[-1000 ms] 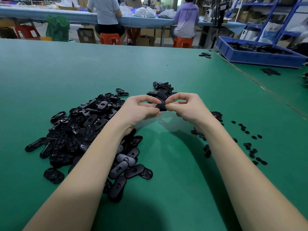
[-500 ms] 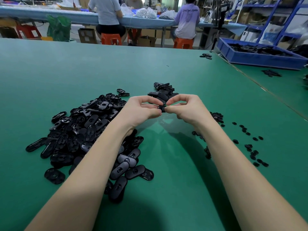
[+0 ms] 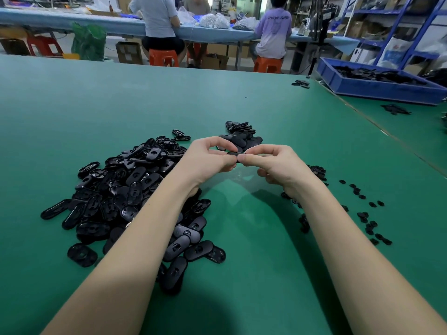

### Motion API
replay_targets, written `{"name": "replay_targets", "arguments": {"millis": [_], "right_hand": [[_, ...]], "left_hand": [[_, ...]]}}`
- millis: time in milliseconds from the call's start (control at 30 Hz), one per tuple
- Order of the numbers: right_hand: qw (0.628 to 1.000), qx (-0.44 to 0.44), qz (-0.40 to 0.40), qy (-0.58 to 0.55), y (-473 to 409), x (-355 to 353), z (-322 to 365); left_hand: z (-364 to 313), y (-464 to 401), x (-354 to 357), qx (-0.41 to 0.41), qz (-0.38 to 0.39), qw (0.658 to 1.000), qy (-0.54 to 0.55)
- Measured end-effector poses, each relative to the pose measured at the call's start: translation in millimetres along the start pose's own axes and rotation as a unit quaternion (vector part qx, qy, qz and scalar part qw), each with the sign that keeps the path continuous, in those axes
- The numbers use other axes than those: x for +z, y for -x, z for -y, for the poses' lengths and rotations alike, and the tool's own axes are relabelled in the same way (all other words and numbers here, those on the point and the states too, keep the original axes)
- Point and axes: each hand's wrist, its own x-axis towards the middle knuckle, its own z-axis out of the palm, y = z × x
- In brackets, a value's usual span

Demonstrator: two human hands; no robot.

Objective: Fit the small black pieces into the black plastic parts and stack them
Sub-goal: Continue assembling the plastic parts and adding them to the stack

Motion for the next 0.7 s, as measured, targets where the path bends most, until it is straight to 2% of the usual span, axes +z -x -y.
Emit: {"name": "replay_targets", "arguments": {"millis": [300, 700], "right_hand": [[0.999, -0.011, -0.014, 0.033, 0, 4, 5], [0.996, -0.068, -0.017, 0.054, -7, 7, -5]], "left_hand": [[1, 1, 1, -0.013, -0.014, 1.0, -0.002], [2, 0, 2, -0.019, -0.004, 1.0, -0.003]]}}
